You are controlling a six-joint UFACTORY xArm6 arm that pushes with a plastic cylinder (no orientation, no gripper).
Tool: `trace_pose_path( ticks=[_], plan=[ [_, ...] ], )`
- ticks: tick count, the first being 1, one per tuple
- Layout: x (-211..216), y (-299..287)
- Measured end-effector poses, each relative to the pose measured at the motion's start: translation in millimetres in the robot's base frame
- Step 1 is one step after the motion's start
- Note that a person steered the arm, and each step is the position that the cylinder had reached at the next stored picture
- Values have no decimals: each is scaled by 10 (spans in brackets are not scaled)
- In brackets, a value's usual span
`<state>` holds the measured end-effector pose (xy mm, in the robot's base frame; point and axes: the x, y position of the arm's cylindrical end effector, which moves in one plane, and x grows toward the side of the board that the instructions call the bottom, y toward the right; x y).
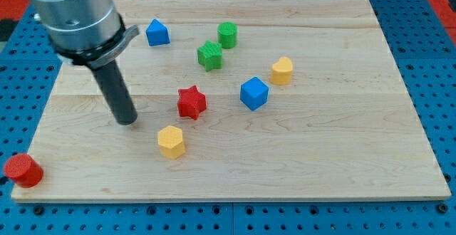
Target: Move red star to the bottom right
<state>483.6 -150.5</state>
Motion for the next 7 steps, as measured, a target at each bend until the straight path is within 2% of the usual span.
trace_pose_path(
  ticks=[1,2,3,5,7],
  plan=[
    [-149,149],
    [-149,668],
    [-195,905],
    [-384,801],
    [-67,1607]
  ],
)
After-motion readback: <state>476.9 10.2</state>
